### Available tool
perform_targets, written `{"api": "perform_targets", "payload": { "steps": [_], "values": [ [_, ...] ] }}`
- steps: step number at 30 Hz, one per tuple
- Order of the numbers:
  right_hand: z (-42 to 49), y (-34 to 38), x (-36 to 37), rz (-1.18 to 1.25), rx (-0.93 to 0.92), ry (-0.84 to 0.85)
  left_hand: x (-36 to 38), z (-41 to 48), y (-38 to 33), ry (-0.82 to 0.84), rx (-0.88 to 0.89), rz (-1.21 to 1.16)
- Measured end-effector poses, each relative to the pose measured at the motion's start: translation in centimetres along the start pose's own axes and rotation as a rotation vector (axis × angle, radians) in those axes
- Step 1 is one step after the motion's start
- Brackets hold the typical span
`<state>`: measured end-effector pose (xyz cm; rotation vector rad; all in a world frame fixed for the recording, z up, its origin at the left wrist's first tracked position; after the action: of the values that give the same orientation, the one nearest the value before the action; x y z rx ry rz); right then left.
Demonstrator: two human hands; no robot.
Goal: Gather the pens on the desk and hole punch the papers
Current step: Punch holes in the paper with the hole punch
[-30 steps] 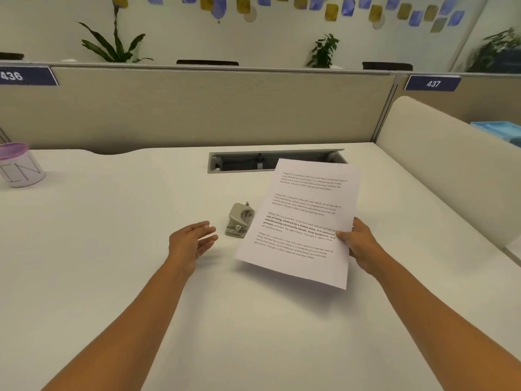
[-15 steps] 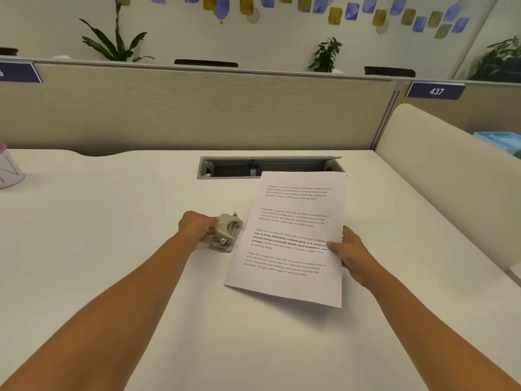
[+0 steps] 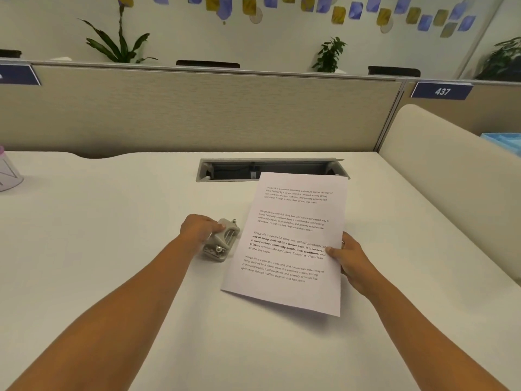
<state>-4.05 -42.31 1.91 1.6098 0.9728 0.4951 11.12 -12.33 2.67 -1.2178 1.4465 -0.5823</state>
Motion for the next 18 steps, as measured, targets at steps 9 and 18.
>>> {"api": "perform_targets", "payload": {
  "steps": [9, 18],
  "values": [
    [-0.9, 1.3, 0.3, 0.021, -0.035, 0.013, -1.9, -0.4, 0.7, 0.021, -0.107, -0.194],
    [-2.5, 3.4, 0.6, 0.089, -0.136, 0.117, -3.7, -2.1, 0.6, 0.044, -0.148, -0.715]
  ]
}}
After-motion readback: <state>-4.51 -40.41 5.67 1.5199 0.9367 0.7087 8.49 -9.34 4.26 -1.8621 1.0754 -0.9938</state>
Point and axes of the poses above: each hand's wrist, its own z-axis towards the middle knuckle, its own x-axis out of the palm, y = z × x, the point moved 6 cm from there along z, towards the middle knuckle, and after that the axes turned 14 degrees about -y, right-handed, at the moved point
